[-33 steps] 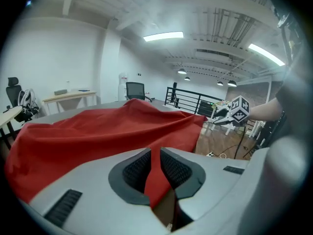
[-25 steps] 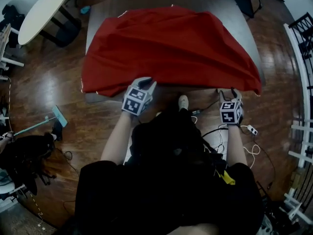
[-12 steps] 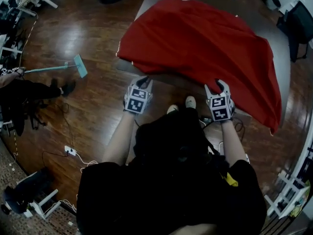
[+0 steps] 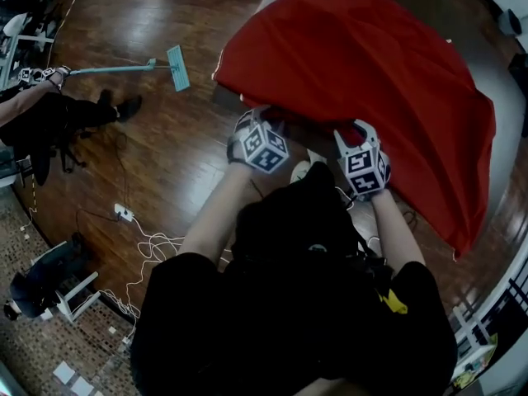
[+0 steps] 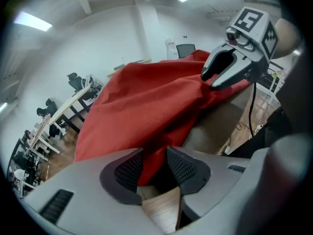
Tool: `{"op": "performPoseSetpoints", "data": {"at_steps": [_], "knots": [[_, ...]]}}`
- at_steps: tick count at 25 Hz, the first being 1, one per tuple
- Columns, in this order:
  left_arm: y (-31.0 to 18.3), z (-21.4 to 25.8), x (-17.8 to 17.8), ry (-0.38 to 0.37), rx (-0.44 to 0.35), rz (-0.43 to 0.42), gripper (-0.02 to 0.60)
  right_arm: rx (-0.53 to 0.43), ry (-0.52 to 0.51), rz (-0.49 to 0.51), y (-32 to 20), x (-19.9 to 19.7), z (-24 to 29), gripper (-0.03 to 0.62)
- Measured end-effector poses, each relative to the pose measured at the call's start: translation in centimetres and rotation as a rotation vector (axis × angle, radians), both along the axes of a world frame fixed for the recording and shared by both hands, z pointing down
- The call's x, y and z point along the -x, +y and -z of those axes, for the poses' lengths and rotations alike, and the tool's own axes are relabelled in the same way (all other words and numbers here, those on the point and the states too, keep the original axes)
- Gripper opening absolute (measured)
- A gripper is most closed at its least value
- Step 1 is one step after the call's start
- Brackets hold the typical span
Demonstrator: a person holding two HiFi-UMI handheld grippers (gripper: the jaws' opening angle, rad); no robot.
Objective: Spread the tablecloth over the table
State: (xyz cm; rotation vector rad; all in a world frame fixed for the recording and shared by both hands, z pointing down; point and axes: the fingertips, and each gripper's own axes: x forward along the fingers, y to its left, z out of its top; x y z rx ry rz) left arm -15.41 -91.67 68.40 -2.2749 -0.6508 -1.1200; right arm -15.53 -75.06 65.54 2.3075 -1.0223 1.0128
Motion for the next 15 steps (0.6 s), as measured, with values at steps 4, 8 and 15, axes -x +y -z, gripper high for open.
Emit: {"op": "performPoseSetpoints", "data": {"at_steps": [4, 8, 15], "knots": [[-0.1, -0.6, -1.2, -0.074, 0.033, 0.038, 0.132, -0.023, -0.049, 0.007, 1.3, -2.8, -1.3, 0.17], [0.0, 0.0, -2.2, -0.147, 0.081, 0.02, 0.026, -0.097, -0.145, -0.073, 2.4, -5.1, -2.8, 0.17], [-3.3, 7.1, -5.4, -0.039, 0.097, -0.024, 0.011, -0.23, -0.208, -0.133, 1.9, -7.1, -0.4, 0.17]]}}
